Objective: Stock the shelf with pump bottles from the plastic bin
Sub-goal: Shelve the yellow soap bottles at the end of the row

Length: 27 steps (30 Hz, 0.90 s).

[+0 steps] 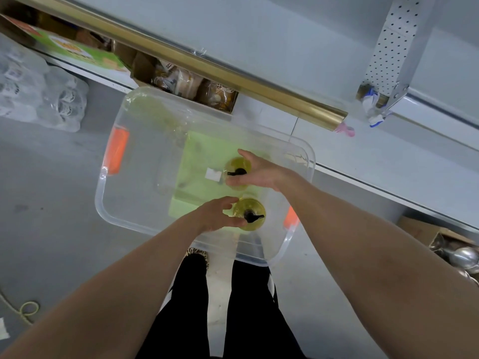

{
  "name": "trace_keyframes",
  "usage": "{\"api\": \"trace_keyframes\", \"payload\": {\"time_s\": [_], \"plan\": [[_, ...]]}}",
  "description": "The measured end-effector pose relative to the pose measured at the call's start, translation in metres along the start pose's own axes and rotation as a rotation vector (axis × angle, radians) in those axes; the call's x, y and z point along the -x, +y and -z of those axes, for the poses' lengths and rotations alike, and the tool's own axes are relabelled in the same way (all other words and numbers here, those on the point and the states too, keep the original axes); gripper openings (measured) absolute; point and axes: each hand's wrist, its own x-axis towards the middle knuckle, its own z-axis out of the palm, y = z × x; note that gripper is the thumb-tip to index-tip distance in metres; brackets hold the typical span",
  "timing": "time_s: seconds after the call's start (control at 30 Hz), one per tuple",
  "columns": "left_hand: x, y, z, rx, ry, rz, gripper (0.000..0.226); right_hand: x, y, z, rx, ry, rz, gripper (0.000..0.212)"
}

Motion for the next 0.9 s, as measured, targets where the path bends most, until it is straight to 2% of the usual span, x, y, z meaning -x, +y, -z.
{"api": "trace_keyframes", "payload": {"time_s": [0.1, 0.2, 0.4, 0.47, 0.53, 0.6, 0.73, 0.8, 0.9], "plan": [[-0.002, -0.002, -0.003, 0.003, -0.005, -0.015, 0.085, -0.007, 0.011, -0.006, 0.154, 0.077, 0.144, 0.109], [-0.003, -0.002, -0.003, 0.008, -0.008, -0.018, 0.086, -0.011, 0.018, -0.009, 0.200, 0.193, 0.247, 0.091], [-0.004, -0.002, -0.007, -0.016, -0.018, -0.034, 0.093, 0.005, 0.007, -0.006, 0.118, 0.336, 0.219, 0.077], [-0.007, -0.002, -0.008, -0.030, -0.015, -0.032, 0.097, 0.020, -0.002, 0.001, 0.054, 0.354, 0.285, 0.062], [-0.009, -0.001, -0.011, -0.068, -0.007, -0.049, 0.104, 0.038, -0.014, 0.012, -0.045, 0.340, 0.371, 0.038], [-0.010, 0.007, -0.017, -0.104, -0.005, -0.111, 0.110, 0.051, -0.026, 0.021, -0.161, 0.320, 0.403, 0.027], [-0.021, 0.017, -0.031, -0.172, 0.043, -0.194, 0.113, 0.062, -0.032, 0.030, -0.508, 0.232, 0.397, 0.042], [-0.026, 0.014, -0.032, -0.218, 0.110, -0.213, 0.102, 0.068, -0.032, 0.032, -0.711, 0.145, 0.383, 0.039], [-0.025, 0.012, -0.026, -0.180, 0.160, -0.226, 0.085, 0.072, -0.032, 0.035, -0.868, 0.052, 0.348, 0.051]]}}
